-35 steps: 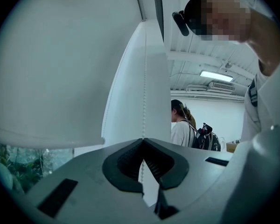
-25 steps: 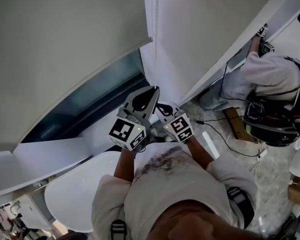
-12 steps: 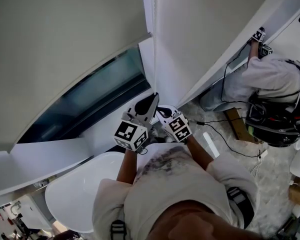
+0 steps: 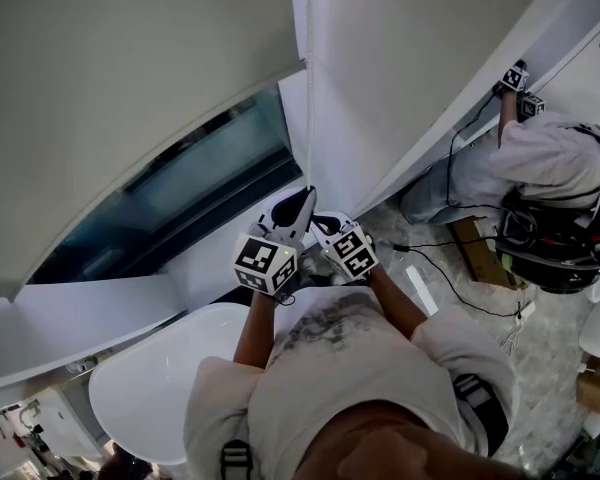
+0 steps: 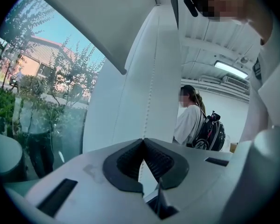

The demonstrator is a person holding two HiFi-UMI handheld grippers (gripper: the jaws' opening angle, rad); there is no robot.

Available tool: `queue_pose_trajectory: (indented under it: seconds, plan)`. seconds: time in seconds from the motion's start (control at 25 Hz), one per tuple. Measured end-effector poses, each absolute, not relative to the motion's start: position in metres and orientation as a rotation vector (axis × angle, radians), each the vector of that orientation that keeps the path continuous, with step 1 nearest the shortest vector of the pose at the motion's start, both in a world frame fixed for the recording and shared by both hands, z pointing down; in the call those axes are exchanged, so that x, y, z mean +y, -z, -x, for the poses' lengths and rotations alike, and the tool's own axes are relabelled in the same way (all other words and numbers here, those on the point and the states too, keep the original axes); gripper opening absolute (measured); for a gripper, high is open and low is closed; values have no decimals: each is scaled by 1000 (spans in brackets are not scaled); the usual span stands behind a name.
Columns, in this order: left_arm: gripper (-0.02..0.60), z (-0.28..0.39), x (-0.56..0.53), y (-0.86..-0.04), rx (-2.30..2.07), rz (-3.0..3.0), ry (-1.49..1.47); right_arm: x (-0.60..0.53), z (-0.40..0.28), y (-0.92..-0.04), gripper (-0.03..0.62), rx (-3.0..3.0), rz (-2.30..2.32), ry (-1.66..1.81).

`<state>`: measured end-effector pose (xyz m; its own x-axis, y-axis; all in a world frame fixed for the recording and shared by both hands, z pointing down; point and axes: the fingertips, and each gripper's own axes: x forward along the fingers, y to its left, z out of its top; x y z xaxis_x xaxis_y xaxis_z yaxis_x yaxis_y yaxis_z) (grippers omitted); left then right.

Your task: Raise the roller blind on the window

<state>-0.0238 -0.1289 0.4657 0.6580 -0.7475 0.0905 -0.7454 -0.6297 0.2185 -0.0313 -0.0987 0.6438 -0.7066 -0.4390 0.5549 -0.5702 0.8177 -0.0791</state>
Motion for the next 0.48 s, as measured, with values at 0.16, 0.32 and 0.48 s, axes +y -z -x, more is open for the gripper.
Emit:
queue_pose_trajectory:
  seconds: [0.16,0.32,0.48]
  plan:
    - [8,22,-128,-481,-1198,-2620,-8,-95,30,-657,61,-2437,-727,-354]
    - [8,21,-127,-488,-1180,-2609,-9,-91,28,-664,61,-2420,-727,-357]
    - [8,18,-125,-482,-1167,-2620,-27,-88,22,-660,61,-2414,-744,-303]
